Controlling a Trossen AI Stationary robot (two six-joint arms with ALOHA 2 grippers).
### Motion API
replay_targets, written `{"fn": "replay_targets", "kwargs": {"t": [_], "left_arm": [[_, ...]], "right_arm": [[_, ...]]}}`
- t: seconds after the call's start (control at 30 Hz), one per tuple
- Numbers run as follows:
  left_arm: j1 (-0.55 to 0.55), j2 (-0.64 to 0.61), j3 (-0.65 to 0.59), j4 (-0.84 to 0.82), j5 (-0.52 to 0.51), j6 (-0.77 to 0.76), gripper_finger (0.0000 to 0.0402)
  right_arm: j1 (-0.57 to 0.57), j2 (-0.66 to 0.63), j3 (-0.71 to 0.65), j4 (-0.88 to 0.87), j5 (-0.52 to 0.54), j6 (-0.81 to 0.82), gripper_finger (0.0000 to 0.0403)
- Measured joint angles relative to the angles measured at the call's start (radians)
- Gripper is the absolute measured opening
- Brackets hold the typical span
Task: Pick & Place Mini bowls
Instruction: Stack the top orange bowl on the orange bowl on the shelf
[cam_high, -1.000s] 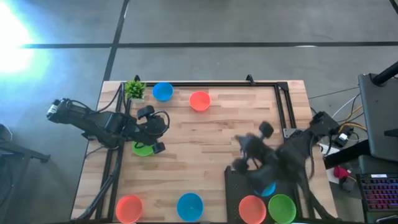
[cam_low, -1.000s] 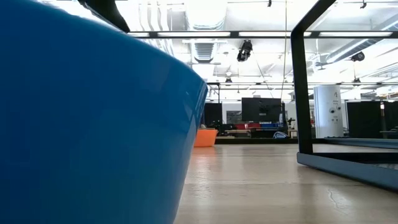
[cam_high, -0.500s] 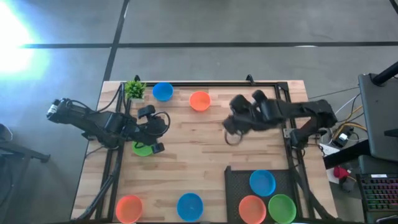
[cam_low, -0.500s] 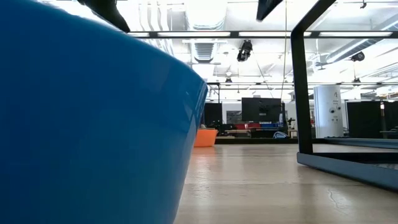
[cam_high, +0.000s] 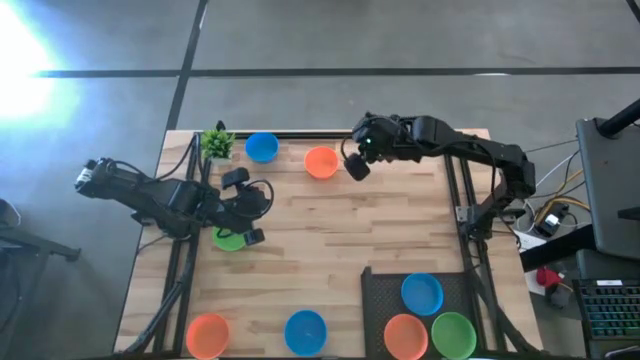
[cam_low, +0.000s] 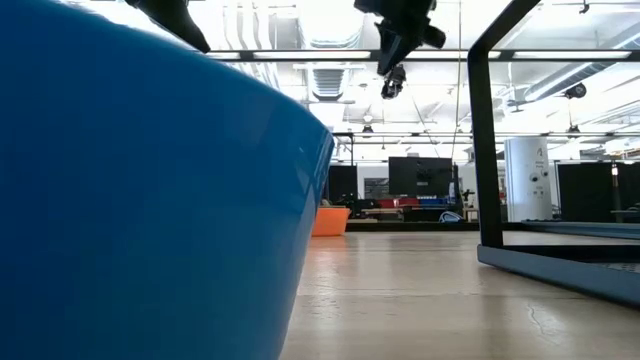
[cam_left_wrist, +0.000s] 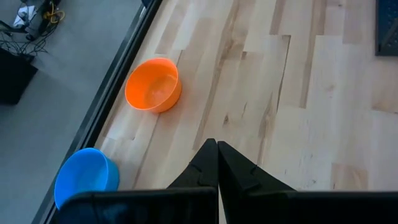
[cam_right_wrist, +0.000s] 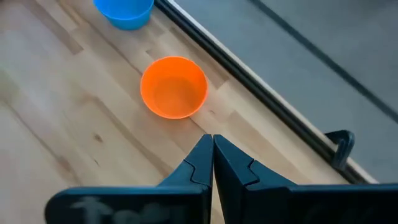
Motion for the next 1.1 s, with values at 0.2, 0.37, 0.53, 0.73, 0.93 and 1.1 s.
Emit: {"fn": "replay_targets", "kwargs": {"t": [0.2, 0.37, 0.53, 0.73, 0.93, 1.1], "left_arm": [[0.0, 0.0, 0.0, 0.0, 0.0, 0.001, 0.0], [0.001, 0.0, 0.0, 0.0, 0.0, 0.021, 0.0], [0.001, 0.0, 0.0, 0.0, 0.0, 0.023, 0.0], [0.001, 0.0, 0.0, 0.0, 0.0, 0.045, 0.0], [0.001, 0.0, 0.0, 0.0, 0.0, 0.045, 0.0], [0.001, 0.0, 0.0, 0.0, 0.0, 0.045, 0.0]], "right_arm": [[-0.014, 0.001, -0.026, 0.011, -0.006, 0.006, 0.0008], [-0.013, 0.001, -0.035, 0.044, -0.004, 0.006, 0.0011], [-0.013, 0.001, -0.064, 0.1, -0.004, -0.006, 0.0038], [-0.013, 0.001, -0.121, 0.184, -0.01, 0.026, 0.0092], [-0.012, 0.001, -0.231, 0.38, -0.059, 0.107, 0.0128], [-0.027, 0.001, -0.307, 0.435, -0.086, 0.154, 0.014]]}}
